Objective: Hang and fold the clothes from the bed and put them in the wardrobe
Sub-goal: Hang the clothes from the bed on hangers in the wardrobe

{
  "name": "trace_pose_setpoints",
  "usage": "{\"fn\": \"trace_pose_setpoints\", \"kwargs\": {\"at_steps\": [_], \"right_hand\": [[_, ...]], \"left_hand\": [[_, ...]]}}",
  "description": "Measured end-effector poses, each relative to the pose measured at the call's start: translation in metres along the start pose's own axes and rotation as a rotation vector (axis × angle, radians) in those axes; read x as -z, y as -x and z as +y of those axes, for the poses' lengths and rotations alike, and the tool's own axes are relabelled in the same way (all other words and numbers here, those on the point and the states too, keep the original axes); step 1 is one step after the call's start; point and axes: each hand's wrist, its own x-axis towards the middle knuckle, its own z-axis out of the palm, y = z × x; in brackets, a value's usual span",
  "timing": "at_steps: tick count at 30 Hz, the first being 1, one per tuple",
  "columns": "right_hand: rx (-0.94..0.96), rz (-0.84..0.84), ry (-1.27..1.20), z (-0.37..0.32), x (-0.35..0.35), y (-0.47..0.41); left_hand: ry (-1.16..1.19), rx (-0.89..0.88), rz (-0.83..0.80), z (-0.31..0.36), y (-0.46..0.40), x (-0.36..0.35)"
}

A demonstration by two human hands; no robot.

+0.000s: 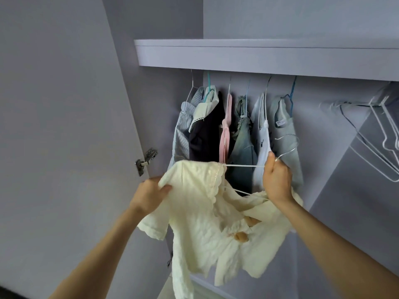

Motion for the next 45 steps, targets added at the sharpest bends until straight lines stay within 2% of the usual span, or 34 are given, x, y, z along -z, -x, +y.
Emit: {"fn": "trace_pose_setpoints", "kwargs": {"at_steps": [2,3,5,7,11,15,18,23,25,28,32,34,36,40,45], "right_hand": [[0.001,0.005,0.023,0.006,0.004,-0.001],[-0.002,0.010,0.039,0.009,0.005,-0.002],[-0.019,0.018,0.051,0.012,0.005,-0.003],[-0.026,-0.004,0.045,0.010,0.005,-0.003],[0.125,-0.061,0.058,-0.001,0.003,0.006],[0.164,-0.135,0.032,-0.011,0.004,0.010],[0.062,-0.225,-0.044,-0.014,0.008,0.009],[0.021,-0.344,-0.309,-0.020,0.034,0.012],[0.010,-0.306,-0.311,-0.003,0.043,0.010],[-0.142,-0.285,-0.189,0.038,0.050,0.004],[-0.354,-0.587,-0.092,0.067,0.049,0.004],[-0.368,-0.726,0.017,0.070,0.043,0.006],[-0.312,-0.788,0.107,0.068,0.035,0.008],[-0.234,-0.719,0.170,0.060,0.027,0.005],[-0.111,-0.341,0.035,0.036,0.028,0.005]], "left_hand": [[-0.036,-0.021,0.172,-0.002,-0.002,0.004],[-0.033,-0.028,0.206,-0.004,-0.004,0.005],[-0.054,-0.058,0.114,-0.004,-0.006,0.007],[-0.055,-0.164,0.006,0.003,-0.005,0.006],[-0.295,-0.432,0.063,0.037,-0.002,-0.009],[-0.398,-0.500,-0.005,0.068,0.001,-0.033],[-0.387,-0.491,0.094,0.072,0.004,-0.045],[-0.238,-0.573,0.321,0.061,-0.006,-0.041],[-0.246,-0.600,0.357,0.051,-0.008,-0.038],[-0.240,-0.606,0.401,0.036,-0.008,-0.026],[-0.226,-0.578,0.480,0.018,-0.009,-0.006],[-0.214,-0.547,0.506,0.011,-0.008,0.004],[-0.213,-0.519,0.514,0.002,-0.007,0.011],[-0.283,-0.496,0.531,-0.018,-0.001,0.015],[-0.298,-0.448,0.596,-0.035,0.005,0.019]]}}
